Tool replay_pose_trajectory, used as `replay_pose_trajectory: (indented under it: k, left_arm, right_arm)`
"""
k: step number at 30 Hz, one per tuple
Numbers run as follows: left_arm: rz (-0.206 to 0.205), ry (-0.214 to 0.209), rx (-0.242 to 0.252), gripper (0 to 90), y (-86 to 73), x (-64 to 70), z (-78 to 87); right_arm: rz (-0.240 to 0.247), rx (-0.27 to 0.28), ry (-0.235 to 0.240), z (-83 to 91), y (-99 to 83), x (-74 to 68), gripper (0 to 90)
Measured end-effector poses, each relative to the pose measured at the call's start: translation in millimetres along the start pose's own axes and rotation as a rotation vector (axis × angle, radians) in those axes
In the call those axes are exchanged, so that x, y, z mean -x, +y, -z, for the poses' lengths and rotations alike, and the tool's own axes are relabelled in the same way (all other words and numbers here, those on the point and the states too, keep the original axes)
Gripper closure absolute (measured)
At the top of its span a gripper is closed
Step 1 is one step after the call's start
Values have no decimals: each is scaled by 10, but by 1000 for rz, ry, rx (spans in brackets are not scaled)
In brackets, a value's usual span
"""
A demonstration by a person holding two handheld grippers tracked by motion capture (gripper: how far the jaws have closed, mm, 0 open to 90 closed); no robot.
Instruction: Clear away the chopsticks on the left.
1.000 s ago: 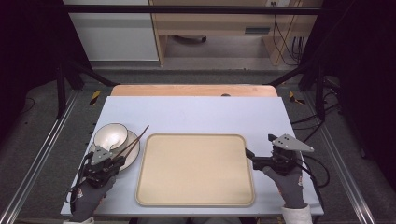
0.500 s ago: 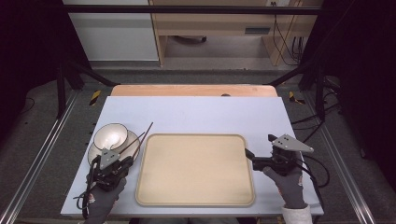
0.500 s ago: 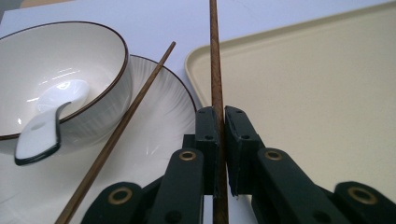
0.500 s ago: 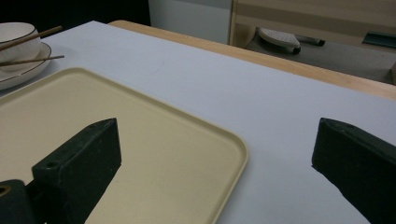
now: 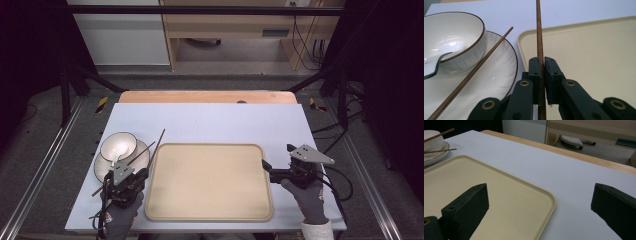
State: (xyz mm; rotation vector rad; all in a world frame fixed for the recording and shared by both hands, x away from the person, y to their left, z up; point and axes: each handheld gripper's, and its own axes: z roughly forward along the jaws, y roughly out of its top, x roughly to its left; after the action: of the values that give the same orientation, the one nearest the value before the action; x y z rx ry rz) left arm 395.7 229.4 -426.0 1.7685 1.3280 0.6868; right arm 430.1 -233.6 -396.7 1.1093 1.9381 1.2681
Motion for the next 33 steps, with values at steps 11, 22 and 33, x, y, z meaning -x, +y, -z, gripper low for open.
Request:
replay_pose_trajectory:
  k: [11,22,33]
  left_arm:
    - [46,33,30,842,75,112,40]
    - [149,17,74,842,-26,269,-2]
    - [156,68,68,842,-218,400,-143]
  right_arm:
    - [11,9,-1,24,23,-17,17]
    - [19,9,11,21,30,-46,17]
    - [30,-5,9,-4,20,-61,17]
